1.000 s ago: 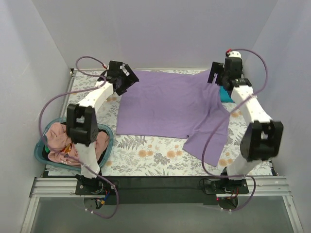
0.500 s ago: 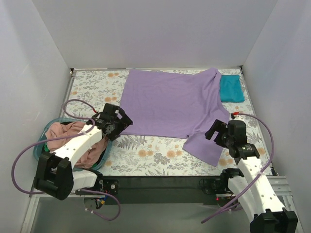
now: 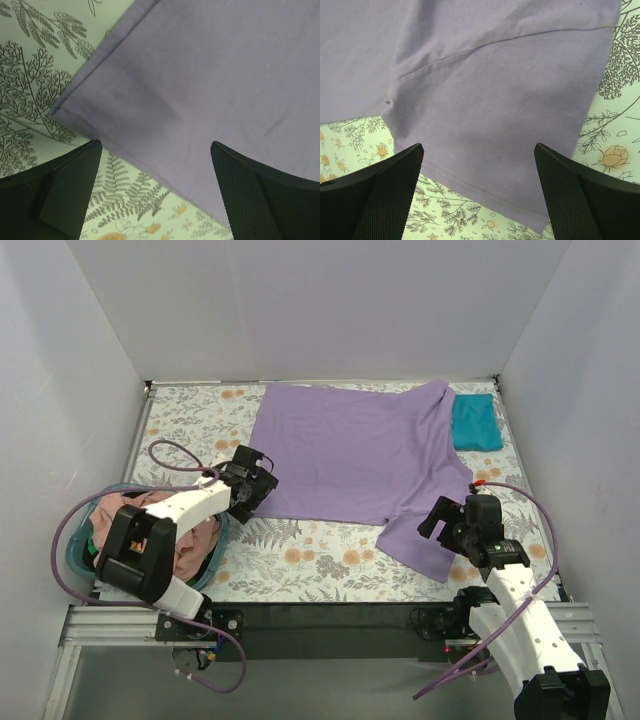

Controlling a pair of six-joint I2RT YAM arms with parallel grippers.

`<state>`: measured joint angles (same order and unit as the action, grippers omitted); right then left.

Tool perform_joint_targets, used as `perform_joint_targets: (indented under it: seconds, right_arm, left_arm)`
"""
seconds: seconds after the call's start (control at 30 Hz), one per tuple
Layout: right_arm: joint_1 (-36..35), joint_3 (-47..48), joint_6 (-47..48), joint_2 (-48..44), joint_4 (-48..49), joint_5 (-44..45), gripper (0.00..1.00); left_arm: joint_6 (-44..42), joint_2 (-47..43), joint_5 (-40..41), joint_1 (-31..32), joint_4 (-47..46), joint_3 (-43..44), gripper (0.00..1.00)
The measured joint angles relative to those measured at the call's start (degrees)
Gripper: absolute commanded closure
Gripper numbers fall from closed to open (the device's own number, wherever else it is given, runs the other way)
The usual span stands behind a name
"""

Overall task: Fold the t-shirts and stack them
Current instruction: Flatten the tshirt out

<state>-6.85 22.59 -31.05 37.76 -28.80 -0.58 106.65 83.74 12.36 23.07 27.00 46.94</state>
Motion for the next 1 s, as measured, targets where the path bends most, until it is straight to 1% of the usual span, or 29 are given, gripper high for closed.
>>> perform_joint_targets:
  seconds: [0.17, 0.2, 0.23, 0.37, 0.43, 0.5, 0.53, 0.57, 0.6, 0.67, 0.83, 1.0]
  right_arm:
    - [0.0, 0.0, 0.2, 0.7, 0.0, 0.3, 0.02]
    - [0.0, 0.0, 0.2, 1.0, 0.0, 0.6, 0.02]
    - [0.0, 0.0, 0.2, 1.3, 0.0, 0.9, 0.02]
    - [0.0, 0.1, 0.2, 3.1, 0.0, 2.2, 0.02]
    - [0.0, 0.1, 0.2, 4.2, 0.2, 3.1, 0.02]
    - [0.0, 0.1, 0.3, 5.2, 0.2, 4.2, 0.02]
    - [0.0, 0.1, 0.3, 5.5, 0.2, 4.7, 0.02]
    - [0.0, 0.2, 0.4, 5.8, 0.2, 5.0, 0.02]
    - [0.0, 0.2, 0.4, 6.0, 0.2, 5.2, 0.02]
    - [0.0, 0.1, 0.4, 6.2, 0.2, 5.4, 0.02]
    - [0.0, 0.1, 0.1, 5.2, 0.0, 4.7, 0.02]
    - [-0.2, 0.1, -1.1, 3.4, -2.6, 2.8, 0.03]
  left_arm:
    - [3.9, 8.3, 3.5, 0.0, 3.5, 5.3, 0.10]
    - [4.4, 8.5, 3.6, 0.0, 3.9, 5.6, 0.10]
    - [4.9, 8.7, 3.8, 0.0, 4.3, 5.8, 0.12]
    - [5.9, 9.5, 4.2, 0.0, 5.4, 6.5, 0.14]
    - [6.5, 10.2, 4.5, 0.0, 6.3, 7.3, 0.19]
    - [7.2, 11.1, 4.9, 0.0, 7.7, 8.0, 0.37]
    - [7.2, 11.5, 5.3, 0.0, 8.3, 8.4, 0.50]
    - [7.3, 11.9, 5.5, 0.0, 9.5, 8.7, 0.79]
    - [7.3, 12.3, 5.9, 0.0, 10.6, 8.8, 0.88]
    - [7.1, 13.1, 6.6, -0.1, 13.0, 9.3, 1.00]
    - [7.1, 13.9, 6.7, -0.2, 14.5, 10.5, 1.00]
    - [7.2, 13.0, 6.6, -0.2, 14.1, 10.0, 1.00]
